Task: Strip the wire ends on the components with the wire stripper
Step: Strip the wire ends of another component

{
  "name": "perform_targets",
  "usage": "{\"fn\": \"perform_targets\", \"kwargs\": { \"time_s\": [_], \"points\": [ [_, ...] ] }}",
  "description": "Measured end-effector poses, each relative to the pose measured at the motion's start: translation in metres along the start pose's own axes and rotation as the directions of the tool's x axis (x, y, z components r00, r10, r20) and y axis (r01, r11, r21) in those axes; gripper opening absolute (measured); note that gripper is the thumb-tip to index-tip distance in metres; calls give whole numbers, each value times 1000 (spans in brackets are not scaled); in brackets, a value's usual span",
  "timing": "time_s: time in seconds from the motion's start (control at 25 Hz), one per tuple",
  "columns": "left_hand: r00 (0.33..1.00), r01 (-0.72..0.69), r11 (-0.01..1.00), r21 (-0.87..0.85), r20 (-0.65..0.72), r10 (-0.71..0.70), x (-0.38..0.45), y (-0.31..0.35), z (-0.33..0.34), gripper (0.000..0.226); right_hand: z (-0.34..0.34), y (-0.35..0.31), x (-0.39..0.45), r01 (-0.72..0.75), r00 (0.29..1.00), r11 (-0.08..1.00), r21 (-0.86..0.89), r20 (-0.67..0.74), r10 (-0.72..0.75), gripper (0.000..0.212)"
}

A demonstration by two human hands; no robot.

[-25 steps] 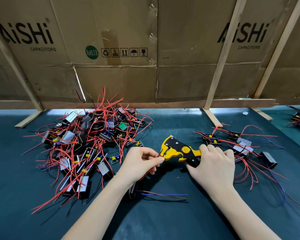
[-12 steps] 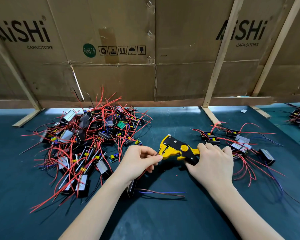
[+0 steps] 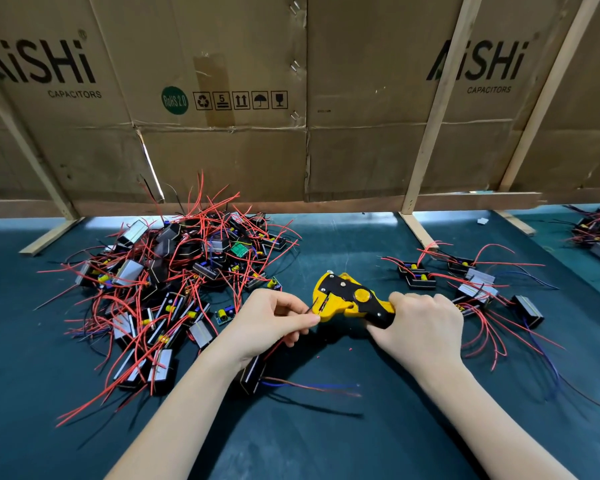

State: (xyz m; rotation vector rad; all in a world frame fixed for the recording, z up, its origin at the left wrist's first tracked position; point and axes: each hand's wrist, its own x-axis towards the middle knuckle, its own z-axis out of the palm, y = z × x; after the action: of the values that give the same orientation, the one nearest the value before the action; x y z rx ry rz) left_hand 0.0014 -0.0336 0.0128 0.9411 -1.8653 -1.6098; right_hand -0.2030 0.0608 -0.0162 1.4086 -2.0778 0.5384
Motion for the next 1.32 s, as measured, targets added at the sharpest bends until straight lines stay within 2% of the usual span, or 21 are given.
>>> {"fn": "perform_targets", "kwargs": {
  "time_s": [0.12, 0.32, 0.4, 0.56, 0.6, 0.68, 0.76, 0.84, 0.92, 1.0, 1.08, 1.2, 1.32],
  "points": [
    [1000, -10, 1000, -15, 25, 10, 0, 3, -2, 8, 0, 0, -1, -22, 1000, 1000, 0, -5, 22, 52],
    [975, 48, 996, 73, 213, -63, -5, 7, -13, 12, 4, 4, 0, -55, 998, 998, -34, 14, 55, 51],
    [970, 65, 995, 73, 229, -80, -6, 9, -18, 12, 6, 8, 0, -65, 998, 998, -25, 11, 65, 49],
    [966, -32, 990, 140, 260, -5, -9, 15, -28, 10, 10, 9, -1, -69, 997, 997, -13, 19, 70, 51],
    [962, -36, 992, 123, 272, 2, -10, 17, -30, 10, 9, 9, 0, -88, 996, 996, 0, 32, 88, 51],
    [960, -42, 999, -29, 275, 48, -10, 19, -29, 8, 7, 12, 3, -176, 984, 980, 89, 55, 172, 47],
    [969, -100, 962, -253, 196, 152, -10, 24, -17, 8, 5, 18, 7, -254, 967, 938, 235, 62, 246, 42],
    [959, -221, 895, -388, 80, 272, -7, 28, 1, 8, 3, 25, 9, -301, 953, 918, 260, 107, 282, 40],
    [930, -326, 847, -421, 18, 367, -6, 34, 18, 6, 3, 29, 8, -317, 931, 945, 85, 215, 294, 44],
    [903, -378, 817, -435, 21, 429, -4, 44, 29, 5, 7, 29, 5, -230, 930, 970, -82, 275, 243, 51],
    [886, -389, 813, -433, 67, 459, 2, 59, 39, 4, 12, 27, 5, -163, 944, 983, -86, 278, 181, 51],
    [873, -376, 814, -443, 127, 472, 23, 91, 66, 8, 13, 19, 8, -168, 946, 985, 28, 285, 153, 38],
    [894, -372, 814, -445, 63, 443, 57, 115, 110, 7, 10, 12, 6, -200, 934, 979, 28, 308, 182, 50]
  ]
}}
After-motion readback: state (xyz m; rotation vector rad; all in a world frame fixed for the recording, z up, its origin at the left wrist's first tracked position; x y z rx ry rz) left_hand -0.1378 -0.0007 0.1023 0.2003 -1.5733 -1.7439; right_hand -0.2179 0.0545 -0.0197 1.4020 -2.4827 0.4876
